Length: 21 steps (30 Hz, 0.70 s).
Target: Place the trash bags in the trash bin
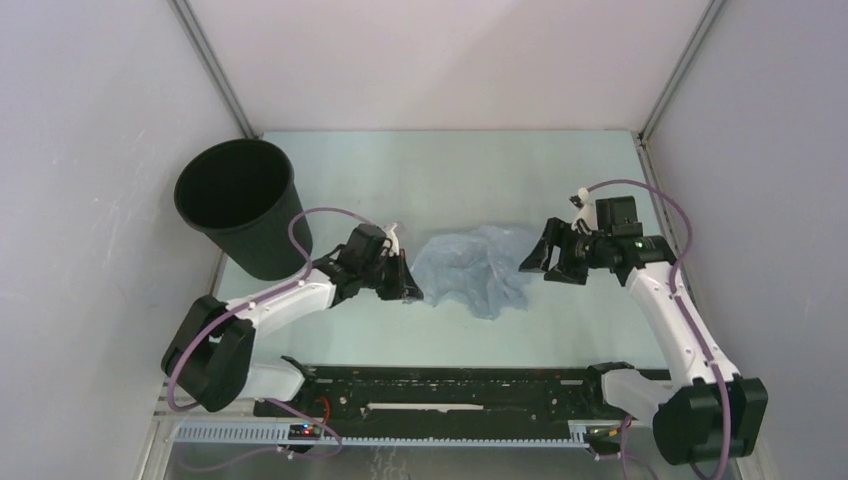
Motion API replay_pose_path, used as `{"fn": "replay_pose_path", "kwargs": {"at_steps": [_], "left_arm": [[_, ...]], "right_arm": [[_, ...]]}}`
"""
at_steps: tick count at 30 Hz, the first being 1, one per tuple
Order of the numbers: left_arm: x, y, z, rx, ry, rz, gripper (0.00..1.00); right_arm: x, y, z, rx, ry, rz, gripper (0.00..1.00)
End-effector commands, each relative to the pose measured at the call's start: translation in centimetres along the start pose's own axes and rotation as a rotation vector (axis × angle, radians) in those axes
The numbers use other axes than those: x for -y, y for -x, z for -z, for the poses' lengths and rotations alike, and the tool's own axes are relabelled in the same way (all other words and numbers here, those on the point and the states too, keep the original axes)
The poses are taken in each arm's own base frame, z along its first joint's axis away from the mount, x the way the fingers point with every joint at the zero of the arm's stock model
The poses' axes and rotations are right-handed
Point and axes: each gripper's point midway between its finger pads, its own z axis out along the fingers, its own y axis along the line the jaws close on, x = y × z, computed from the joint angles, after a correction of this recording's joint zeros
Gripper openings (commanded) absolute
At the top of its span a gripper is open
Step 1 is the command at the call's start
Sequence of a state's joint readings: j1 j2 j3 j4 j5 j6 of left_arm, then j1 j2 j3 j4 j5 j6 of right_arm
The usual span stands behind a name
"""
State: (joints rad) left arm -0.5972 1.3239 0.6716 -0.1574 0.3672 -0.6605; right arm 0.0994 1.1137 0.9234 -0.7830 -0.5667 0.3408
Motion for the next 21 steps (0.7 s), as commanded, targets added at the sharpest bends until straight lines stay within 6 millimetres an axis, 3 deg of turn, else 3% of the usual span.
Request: {"fn": "replay_pose_path", "kwargs": {"at_steps": [1,8,21], "left_arm": [[1.1,1.1,1.0,-0.019,-0.018,0.13,0.0],[3.3,2.6,1.9,-0.028,-0.098,0.213,0.0],[6.1,5.6,4.3,0.016,-0.21,0.325,0.0]], "right_arm": [[0.1,-1.0,2.7,0.042,-0.057,0.058,0.82],[0.0,-3.1,4.1,0.065,-0.112,0.073,0.85],[-0.6,-3.0,5.6,0.106,-0.047,0.049,0.85]]}}
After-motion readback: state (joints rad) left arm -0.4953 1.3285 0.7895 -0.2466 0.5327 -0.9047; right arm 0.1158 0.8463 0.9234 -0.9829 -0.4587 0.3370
